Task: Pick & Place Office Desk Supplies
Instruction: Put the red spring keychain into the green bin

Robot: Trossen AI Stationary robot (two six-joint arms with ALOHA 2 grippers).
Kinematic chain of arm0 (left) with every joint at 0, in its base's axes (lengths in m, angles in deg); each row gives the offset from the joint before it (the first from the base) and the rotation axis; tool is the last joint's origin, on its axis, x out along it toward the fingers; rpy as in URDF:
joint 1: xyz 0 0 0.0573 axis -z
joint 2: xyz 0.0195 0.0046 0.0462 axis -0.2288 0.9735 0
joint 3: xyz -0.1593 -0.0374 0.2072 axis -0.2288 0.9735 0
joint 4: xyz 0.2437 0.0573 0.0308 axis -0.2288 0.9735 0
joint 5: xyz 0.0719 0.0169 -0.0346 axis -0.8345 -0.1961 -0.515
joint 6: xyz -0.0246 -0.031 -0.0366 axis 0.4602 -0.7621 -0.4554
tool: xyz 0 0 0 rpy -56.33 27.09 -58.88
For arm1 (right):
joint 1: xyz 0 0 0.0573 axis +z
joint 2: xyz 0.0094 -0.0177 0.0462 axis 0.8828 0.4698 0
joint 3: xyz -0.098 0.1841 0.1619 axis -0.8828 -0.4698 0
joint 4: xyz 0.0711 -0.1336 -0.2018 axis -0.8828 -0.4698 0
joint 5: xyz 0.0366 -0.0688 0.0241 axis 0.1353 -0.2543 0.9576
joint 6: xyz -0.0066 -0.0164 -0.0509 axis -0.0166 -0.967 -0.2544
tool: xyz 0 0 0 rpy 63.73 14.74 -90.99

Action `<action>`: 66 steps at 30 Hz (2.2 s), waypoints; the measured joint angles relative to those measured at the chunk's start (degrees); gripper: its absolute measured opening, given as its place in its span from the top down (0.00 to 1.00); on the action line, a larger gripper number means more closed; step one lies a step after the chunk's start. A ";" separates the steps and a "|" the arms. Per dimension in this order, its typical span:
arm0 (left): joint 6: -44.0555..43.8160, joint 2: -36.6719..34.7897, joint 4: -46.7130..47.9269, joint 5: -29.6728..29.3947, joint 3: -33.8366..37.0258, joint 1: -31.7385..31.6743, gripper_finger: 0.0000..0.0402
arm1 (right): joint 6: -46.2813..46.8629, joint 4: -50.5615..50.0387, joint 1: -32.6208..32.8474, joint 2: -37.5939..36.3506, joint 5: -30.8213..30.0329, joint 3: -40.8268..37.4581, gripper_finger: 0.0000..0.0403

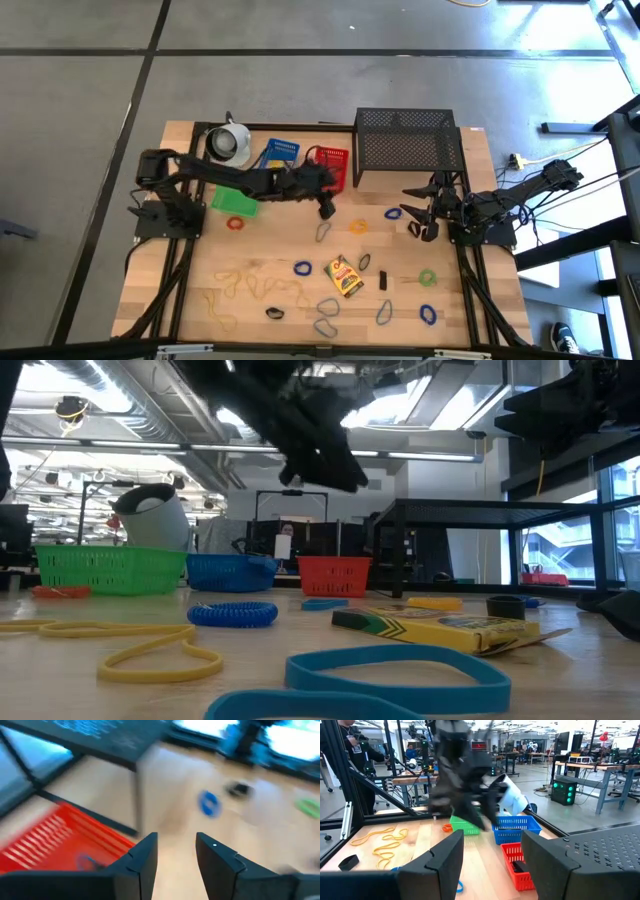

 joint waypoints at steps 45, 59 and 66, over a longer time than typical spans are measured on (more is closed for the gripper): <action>-83.89 -4.25 78.43 -4.11 1.84 31.53 0.45 | 0.00 0.00 0.02 0.00 -0.01 0.00 0.50; -84.56 -4.27 66.10 -1.47 13.51 31.93 0.45 | -0.02 0.00 0.01 0.00 -0.01 0.00 0.50; -83.63 -4.27 62.33 -2.31 16.92 30.33 0.46 | 0.00 -0.02 0.02 0.00 -0.02 0.00 0.50</action>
